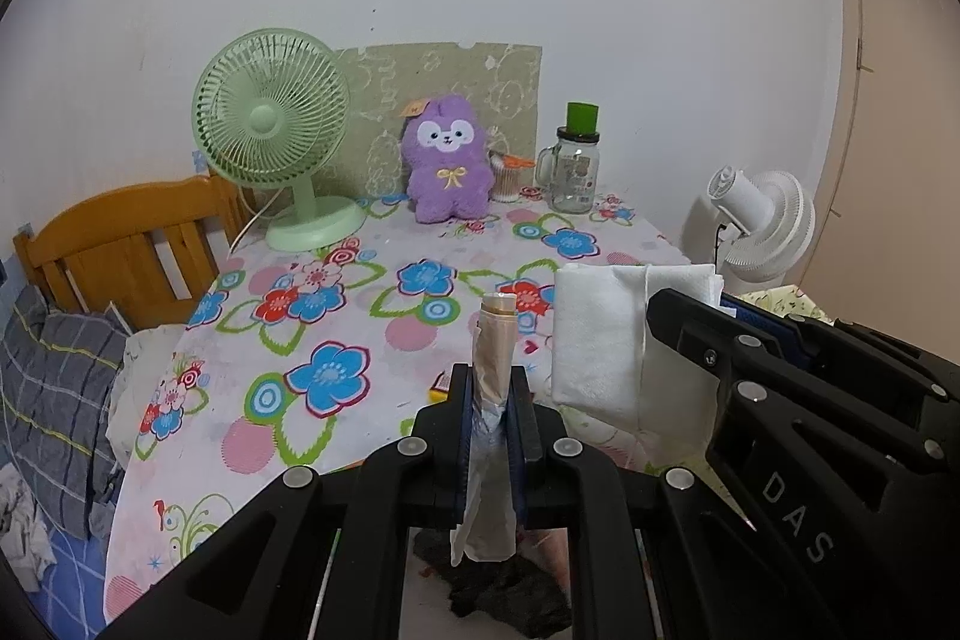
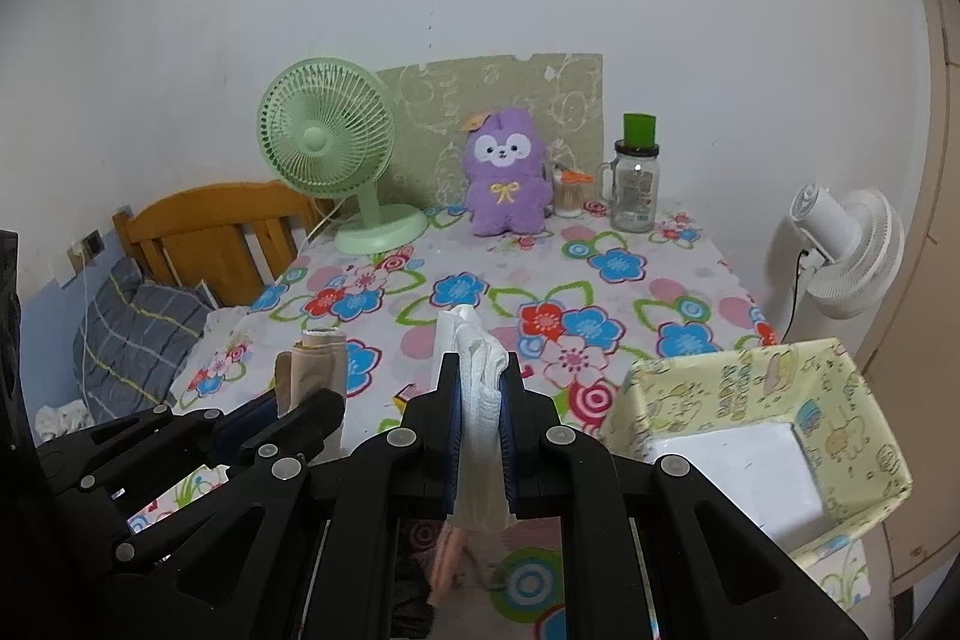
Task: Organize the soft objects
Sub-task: 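Carry the white cloth and tan roll over the yellow-green paper box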
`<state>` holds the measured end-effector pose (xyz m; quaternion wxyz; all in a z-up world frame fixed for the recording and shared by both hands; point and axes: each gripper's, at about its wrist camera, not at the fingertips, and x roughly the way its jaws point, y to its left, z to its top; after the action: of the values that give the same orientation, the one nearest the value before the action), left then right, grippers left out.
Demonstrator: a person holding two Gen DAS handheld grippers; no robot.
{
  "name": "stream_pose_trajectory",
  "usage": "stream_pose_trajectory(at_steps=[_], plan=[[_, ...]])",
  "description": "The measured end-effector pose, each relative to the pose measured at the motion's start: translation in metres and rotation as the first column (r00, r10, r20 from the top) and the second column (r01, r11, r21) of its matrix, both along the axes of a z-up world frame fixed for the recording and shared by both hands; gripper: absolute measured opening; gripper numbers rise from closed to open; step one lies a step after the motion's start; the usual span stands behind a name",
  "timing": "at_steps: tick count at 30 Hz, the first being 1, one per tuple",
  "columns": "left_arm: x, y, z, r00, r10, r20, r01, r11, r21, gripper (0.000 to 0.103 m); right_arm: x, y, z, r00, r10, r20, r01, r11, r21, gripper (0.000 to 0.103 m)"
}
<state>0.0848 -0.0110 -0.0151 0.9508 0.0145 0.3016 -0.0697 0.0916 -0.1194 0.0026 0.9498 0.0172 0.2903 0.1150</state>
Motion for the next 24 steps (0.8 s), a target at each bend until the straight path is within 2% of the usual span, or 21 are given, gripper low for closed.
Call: stream_pose_trajectory(at_steps=[14, 24], plan=[[-0.002, -0.052, 0.013, 0.999, -0.039, 0.026, 0.039, 0.999, 0.01, 0.008, -0.005, -0.051, 0.013, 0.999, -0.038, 0.026, 0.038, 0.999, -0.001, 0.014], [0.004, -0.091, 0.014, 0.994, -0.104, 0.04, 0.103, 0.994, 0.02, 0.008, -0.005, -0.088, 0.014, 0.995, -0.091, 0.043, 0.091, 0.996, -0.002, 0.014]])
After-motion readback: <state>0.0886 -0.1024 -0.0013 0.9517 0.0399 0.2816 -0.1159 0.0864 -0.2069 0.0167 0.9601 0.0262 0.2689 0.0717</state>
